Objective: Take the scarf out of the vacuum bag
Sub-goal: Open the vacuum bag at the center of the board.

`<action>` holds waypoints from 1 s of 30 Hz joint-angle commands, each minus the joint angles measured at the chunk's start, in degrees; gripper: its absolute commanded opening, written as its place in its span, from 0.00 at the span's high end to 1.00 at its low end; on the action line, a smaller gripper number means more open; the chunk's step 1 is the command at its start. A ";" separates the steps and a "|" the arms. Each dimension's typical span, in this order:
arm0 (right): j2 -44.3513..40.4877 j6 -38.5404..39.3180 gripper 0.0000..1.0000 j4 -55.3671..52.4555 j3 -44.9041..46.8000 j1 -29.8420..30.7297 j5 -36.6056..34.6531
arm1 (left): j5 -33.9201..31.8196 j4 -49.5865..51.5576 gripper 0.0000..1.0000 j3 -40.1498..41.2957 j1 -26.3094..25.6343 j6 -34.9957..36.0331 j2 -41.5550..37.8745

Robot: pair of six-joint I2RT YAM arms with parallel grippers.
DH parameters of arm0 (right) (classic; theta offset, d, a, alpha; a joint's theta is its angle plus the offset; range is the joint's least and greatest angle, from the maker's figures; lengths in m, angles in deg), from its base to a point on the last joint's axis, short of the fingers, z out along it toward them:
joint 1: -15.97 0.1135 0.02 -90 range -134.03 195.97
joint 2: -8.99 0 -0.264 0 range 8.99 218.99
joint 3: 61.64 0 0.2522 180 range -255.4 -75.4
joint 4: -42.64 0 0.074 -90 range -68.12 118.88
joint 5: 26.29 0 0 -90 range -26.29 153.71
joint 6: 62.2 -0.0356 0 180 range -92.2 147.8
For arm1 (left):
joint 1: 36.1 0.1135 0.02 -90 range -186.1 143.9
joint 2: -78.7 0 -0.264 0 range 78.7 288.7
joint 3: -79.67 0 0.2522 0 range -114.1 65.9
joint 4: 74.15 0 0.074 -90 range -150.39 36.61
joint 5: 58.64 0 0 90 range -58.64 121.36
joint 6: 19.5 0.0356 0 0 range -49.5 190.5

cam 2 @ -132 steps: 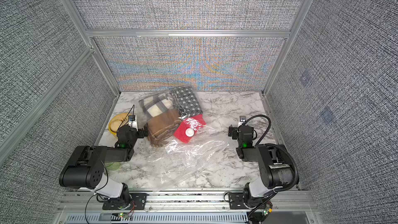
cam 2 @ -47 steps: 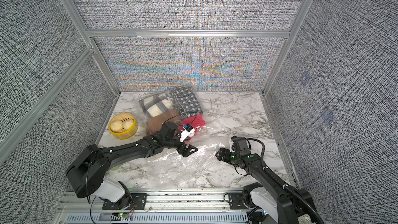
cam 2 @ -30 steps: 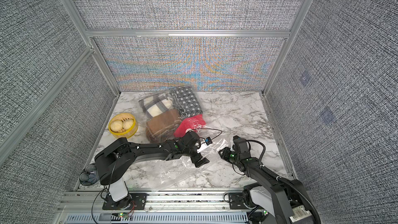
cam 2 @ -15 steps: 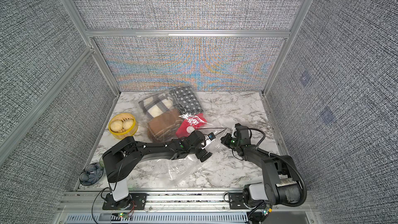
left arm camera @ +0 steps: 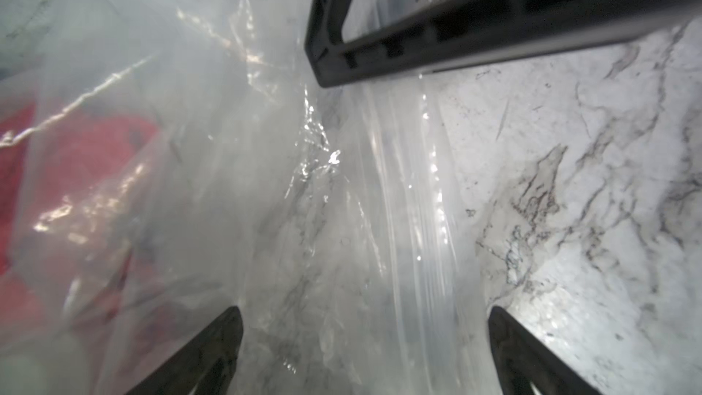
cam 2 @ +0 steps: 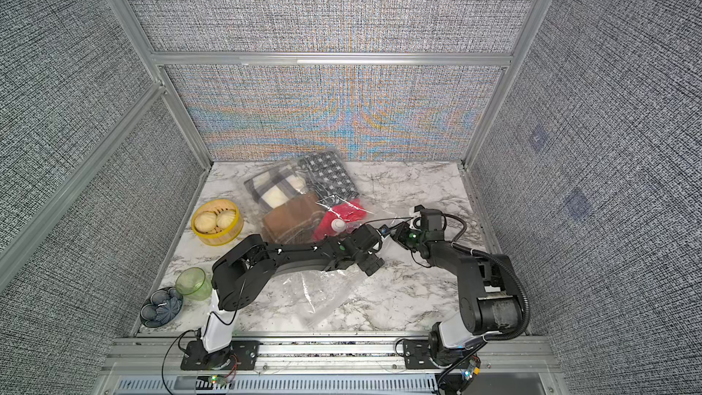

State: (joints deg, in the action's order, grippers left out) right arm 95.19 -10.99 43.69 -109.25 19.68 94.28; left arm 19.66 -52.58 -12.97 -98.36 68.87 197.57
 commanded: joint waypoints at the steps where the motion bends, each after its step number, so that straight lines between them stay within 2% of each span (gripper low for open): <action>1: -3.27 -0.73 0.60 1.05 3.29 0.01 1.34 | -2.27 1.34 0.00 2.00 -0.58 -1.02 -1.80; 4: -8.24 -0.65 0.57 0.36 6.66 0.01 0.65 | -2.53 0.98 0.00 3.98 -0.87 -1.06 -3.56; 6: -11.51 0.33 0.57 -2.15 8.04 0.06 -0.87 | -3.25 1.23 0.04 3.44 -0.93 0.01 -2.56; 9: -14.92 1.23 0.57 -3.57 10.30 0.03 -3.18 | -3.09 3.43 0.21 0.53 -0.93 -1.04 -0.11; 11: -16.21 1.45 0.57 -3.88 11.66 0.02 -3.32 | -2.61 3.44 0.26 -0.22 -1.11 -1.42 0.50; 13: -16.77 1.58 0.57 -3.69 12.93 0.07 -3.07 | -1.69 2.34 0.26 0.60 -1.11 -1.86 -0.31; 16: -17.21 2.42 0.57 -3.56 14.13 0.03 -2.97 | 0.30 -0.45 0.15 3.95 -1.13 -2.31 -4.05; 18: -17.39 2.87 0.57 -3.56 14.69 -0.01 -2.97 | 0.86 -1.23 0.13 5.48 -1.24 -3.15 -6.89; 24: -18.55 3.69 0.57 -3.99 15.64 0.06 -3.03 | -0.54 0.27 0.20 3.66 -1.19 -2.65 -4.45; 30: -20.09 4.02 0.57 -4.81 16.00 0.02 -3.15 | -0.41 0.92 0.21 2.76 -1.28 -3.51 -1.88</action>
State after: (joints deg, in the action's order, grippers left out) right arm 75.47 -7.75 39.60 -93.32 19.72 91.15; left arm 19.74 -52.34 -9.88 -99.54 66.00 195.58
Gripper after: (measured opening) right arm 0.435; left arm 0.787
